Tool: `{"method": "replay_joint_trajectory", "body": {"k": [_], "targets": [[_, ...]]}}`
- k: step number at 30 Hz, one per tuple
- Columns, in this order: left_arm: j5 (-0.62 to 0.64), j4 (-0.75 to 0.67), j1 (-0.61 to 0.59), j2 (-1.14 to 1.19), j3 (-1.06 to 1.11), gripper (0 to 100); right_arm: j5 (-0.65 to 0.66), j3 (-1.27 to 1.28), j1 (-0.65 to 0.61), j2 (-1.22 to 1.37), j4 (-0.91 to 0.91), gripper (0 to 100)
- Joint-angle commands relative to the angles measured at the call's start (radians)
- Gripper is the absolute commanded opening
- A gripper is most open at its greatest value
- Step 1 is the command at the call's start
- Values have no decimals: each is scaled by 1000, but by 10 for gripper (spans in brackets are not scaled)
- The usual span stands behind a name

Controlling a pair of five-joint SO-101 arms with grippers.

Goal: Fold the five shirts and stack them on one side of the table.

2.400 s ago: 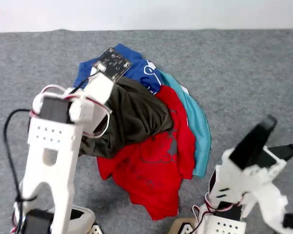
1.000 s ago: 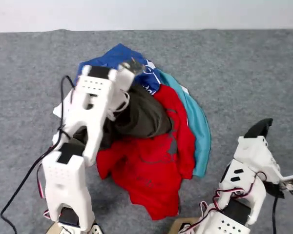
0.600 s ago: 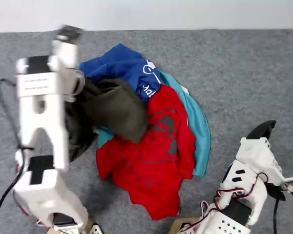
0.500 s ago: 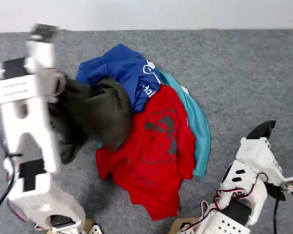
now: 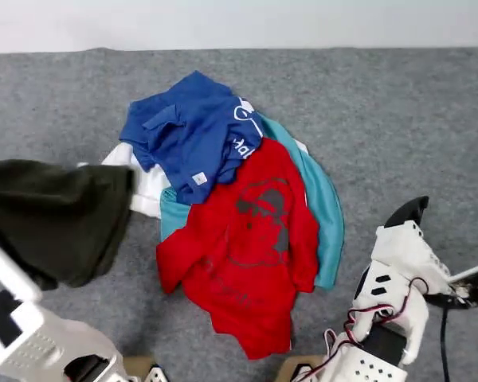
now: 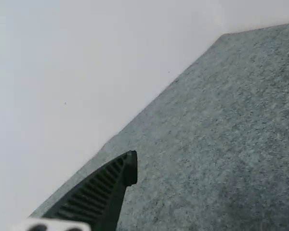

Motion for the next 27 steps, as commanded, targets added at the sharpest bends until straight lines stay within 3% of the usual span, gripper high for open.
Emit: {"method": "replay_joint_trajectory", "body": {"k": [1,9,14,17,24,27], "targets": [[-49,-91,-86,-55,47,4,14,2,-8,-10,5,604],[-64,-338,-327,-55,171,4,17,3,-7,-10,7,434],[-64,-416,-404,-63,168,6,15,3,-7,-10,7,310],[-100,-376,-402,-66,168,56,15,3,-7,-10,7,216],[-342,-135,-328,-68,165,280,14,-3,-7,-10,7,18],[-359,-94,-299,-72,139,304,14,-3,-7,-10,5,13]]}}
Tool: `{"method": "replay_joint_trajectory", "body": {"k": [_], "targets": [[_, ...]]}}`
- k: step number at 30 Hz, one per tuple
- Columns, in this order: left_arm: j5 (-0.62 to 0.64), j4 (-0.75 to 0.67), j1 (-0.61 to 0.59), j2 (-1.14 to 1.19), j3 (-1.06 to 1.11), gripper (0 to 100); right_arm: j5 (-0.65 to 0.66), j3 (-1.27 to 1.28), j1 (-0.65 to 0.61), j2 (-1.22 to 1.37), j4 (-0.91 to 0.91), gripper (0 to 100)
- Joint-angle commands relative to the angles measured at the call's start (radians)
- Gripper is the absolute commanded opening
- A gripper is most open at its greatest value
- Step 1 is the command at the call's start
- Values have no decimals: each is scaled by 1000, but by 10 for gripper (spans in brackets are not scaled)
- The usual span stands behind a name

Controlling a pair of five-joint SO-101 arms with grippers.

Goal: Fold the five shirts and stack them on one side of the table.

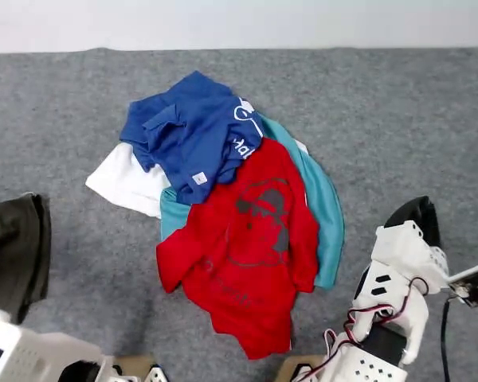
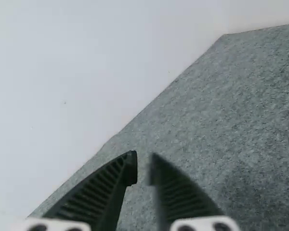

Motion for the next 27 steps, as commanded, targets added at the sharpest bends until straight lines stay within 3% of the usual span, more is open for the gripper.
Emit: {"method": "replay_joint_trajectory", "body": {"k": [1,6,9,12,22,27], "targets": [[-29,60,41,-77,-56,304,11,-5,-7,-10,5,9],[-31,157,150,-149,-191,312,12,-5,-7,-10,-59,9],[-29,269,292,-219,-275,336,15,-5,-7,-10,-116,9],[21,279,480,-310,-266,335,17,-2,-7,-10,-139,9],[261,267,1197,-430,157,336,17,3,-7,-10,-130,9],[365,138,1468,-331,372,337,17,3,-7,-10,-130,9]]}}
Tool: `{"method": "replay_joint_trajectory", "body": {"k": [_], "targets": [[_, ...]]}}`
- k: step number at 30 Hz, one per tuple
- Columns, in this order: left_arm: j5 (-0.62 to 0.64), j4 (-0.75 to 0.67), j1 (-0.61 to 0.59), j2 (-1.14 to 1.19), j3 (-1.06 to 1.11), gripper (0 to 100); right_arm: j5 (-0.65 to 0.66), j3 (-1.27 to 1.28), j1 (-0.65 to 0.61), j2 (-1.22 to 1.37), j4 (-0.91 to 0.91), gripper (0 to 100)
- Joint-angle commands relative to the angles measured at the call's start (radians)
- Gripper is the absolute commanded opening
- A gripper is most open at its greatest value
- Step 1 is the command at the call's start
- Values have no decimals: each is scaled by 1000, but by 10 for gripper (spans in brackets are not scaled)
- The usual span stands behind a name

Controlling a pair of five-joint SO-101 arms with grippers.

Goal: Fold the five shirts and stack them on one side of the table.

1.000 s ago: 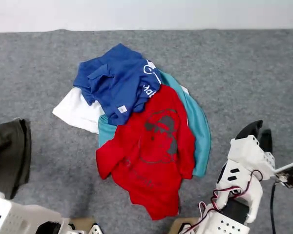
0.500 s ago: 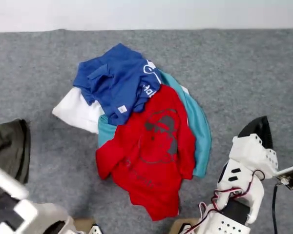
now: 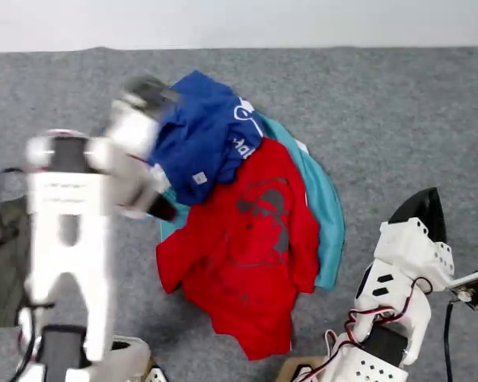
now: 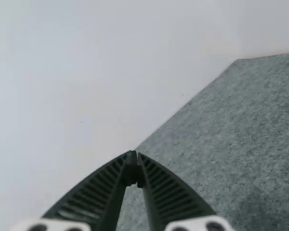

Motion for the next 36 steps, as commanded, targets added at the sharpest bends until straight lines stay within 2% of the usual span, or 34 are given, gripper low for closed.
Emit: {"method": "replay_joint_trajectory", "body": {"k": [1,6,12,17,20,22,25,31,36], "targets": [[72,-107,181,60,101,337,12,3,-7,-10,-22,9],[83,-224,264,222,113,345,12,3,-7,-10,-24,9],[80,-334,258,436,110,382,12,3,-7,-10,-31,9],[84,-322,256,661,19,372,12,3,-7,-10,-31,9],[78,-239,245,769,-84,296,12,3,-7,-10,-31,9],[75,-198,227,802,-154,186,12,2,-7,-10,-31,9],[75,-190,199,807,-223,6,12,2,-7,-10,-31,9],[78,-115,137,649,-269,3,12,2,-7,-10,-31,9],[117,-94,11,387,-268,3,12,2,-7,-10,-31,9]]}}
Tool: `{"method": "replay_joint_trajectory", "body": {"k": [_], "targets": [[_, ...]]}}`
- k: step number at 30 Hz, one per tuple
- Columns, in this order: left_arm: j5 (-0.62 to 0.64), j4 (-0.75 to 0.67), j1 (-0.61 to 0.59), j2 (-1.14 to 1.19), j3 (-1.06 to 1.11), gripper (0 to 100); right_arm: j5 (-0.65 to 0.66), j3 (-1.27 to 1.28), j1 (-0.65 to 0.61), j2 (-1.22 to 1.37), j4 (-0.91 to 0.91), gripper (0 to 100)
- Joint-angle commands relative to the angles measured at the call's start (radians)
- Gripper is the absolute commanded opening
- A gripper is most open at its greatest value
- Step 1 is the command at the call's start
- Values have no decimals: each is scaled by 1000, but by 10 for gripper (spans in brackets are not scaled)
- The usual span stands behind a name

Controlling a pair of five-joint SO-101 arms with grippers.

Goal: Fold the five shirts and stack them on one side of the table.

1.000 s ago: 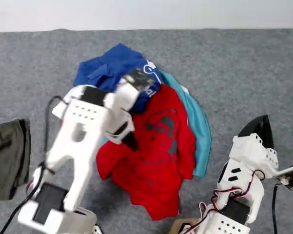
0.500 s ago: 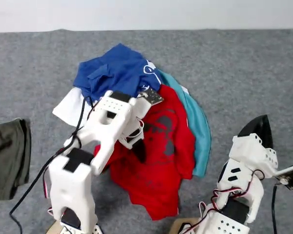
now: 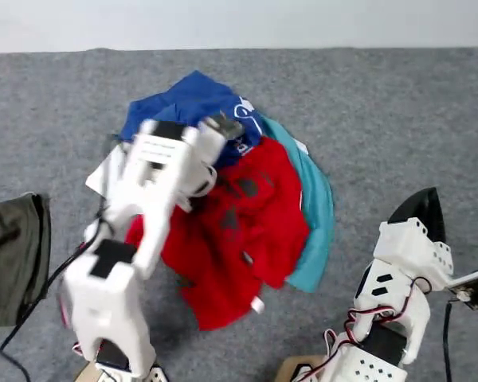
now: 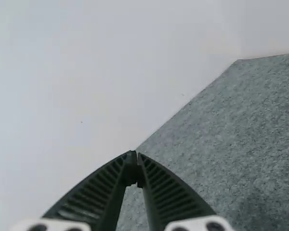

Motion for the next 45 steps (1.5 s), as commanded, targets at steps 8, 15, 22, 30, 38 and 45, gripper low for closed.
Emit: {"method": "replay_joint_trajectory", "body": {"k": [8,15,22,30,38,45], "targets": [[54,17,-451,-551,-41,3,11,-2,-7,-10,-28,9],[-31,6,-778,-697,-41,3,11,3,-7,-10,-28,9],[-51,-103,-1057,-732,-41,3,11,3,-7,-10,-28,9],[-35,-307,-1310,-729,-38,3,11,3,-7,-10,-28,9],[43,-489,-1410,-732,-41,4,11,3,-7,-10,-28,9],[-29,-491,-1267,-727,111,13,11,3,-12,-10,-28,9]]}}
